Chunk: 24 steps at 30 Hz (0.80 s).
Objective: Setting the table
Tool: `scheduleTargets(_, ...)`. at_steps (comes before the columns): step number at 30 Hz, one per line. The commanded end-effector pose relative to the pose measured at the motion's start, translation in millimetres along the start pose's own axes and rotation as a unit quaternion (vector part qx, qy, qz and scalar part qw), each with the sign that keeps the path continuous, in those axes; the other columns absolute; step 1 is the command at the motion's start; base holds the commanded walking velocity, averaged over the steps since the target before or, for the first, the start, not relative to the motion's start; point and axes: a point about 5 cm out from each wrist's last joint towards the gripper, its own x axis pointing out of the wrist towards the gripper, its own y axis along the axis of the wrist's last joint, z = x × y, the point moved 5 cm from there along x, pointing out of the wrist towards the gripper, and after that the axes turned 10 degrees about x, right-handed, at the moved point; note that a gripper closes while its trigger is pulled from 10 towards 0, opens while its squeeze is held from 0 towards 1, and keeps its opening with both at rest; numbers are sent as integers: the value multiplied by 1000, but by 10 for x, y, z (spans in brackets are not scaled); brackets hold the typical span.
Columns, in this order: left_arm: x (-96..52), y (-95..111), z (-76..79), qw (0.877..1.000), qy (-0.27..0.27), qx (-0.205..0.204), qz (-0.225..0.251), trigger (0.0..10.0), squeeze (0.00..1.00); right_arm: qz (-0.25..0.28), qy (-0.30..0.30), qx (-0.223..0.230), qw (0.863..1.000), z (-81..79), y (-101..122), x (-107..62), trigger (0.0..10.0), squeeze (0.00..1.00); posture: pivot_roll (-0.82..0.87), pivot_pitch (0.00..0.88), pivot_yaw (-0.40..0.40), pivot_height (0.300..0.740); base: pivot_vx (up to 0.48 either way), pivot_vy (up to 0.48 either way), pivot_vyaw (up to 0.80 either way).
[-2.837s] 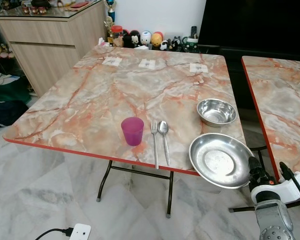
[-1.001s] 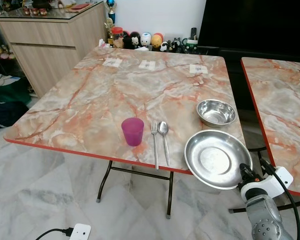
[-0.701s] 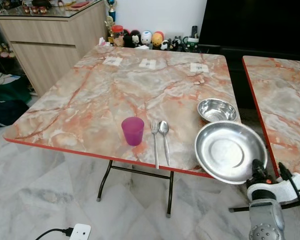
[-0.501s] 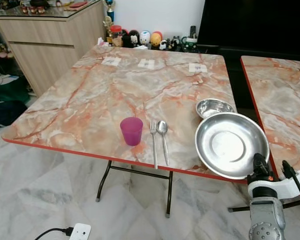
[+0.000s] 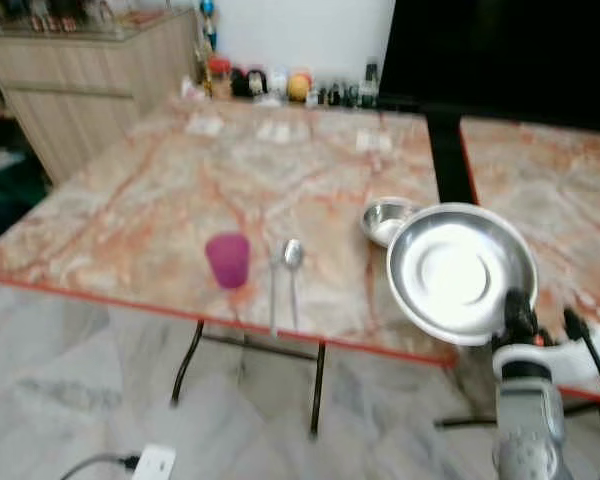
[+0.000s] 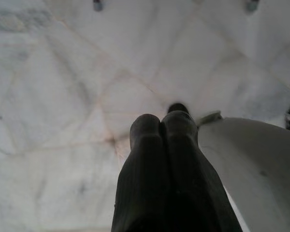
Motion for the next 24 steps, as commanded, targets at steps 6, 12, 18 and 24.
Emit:
scheduleTargets(6, -2, -26, 37, 1000, -6, 8, -5, 10000, 0, 22, -10, 2, 1000, 65, 100, 0, 10000, 0, 64, 0, -10, 740, 0, -431, 0)
scheduleTargets(12, -2, -25, 33, 1000, -6, 9, -5, 10000, 0, 29, -16, 3, 999, 96, 141, 19, 10000, 0, 62, 0, -7, 740, 0, -431, 0)
scheduleTargets(18, -2, -21, 29, 1000, -6, 10, -4, 10000, 0, 42, -20, 5, 999, 116, 202, 35, 10000, 0, 62, 0, -4, 740, 0, -432, 0)
scheduleTargets(24, -2, -21, 27, 1000, -6, 12, -4, 10000, 0, 62, -45, -1, 997, 208, 307, 28, 10000, 0, 57, 0, -1, 740, 0, -432, -109)
